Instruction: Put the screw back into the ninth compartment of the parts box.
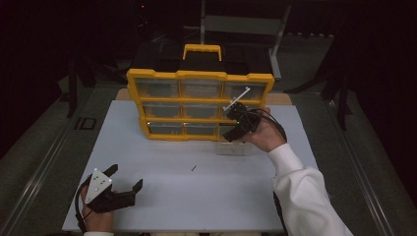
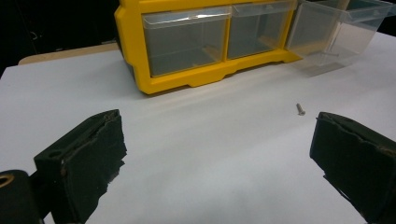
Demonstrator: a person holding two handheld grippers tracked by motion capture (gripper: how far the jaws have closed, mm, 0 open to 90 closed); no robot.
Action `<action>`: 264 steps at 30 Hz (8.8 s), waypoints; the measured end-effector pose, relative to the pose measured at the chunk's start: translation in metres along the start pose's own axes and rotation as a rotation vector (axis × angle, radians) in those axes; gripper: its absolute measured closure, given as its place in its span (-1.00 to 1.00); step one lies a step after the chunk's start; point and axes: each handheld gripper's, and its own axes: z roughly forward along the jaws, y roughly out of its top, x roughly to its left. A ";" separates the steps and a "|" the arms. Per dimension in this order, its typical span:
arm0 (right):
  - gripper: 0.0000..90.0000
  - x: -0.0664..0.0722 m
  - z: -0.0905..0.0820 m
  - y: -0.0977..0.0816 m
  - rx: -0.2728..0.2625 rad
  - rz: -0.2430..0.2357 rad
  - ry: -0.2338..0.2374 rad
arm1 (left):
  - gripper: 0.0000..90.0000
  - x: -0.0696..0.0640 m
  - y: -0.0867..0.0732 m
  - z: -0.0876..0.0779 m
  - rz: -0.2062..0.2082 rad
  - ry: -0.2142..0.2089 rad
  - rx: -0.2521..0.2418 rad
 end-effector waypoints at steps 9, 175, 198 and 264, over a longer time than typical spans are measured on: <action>-0.45 0.009 0.002 0.005 -0.016 -0.009 0.007 | -0.93 0.000 0.000 -0.001 -0.001 0.000 0.001; -0.21 0.111 0.139 0.003 0.056 0.007 0.046 | -0.93 0.001 0.000 -0.002 -0.002 0.001 -0.004; 0.00 0.105 0.133 -0.001 0.061 0.060 0.073 | -0.93 0.000 0.000 -0.002 0.001 0.000 -0.002; 0.95 0.098 0.106 0.005 0.179 -0.035 0.124 | -0.93 0.000 0.000 -0.002 0.001 0.001 0.000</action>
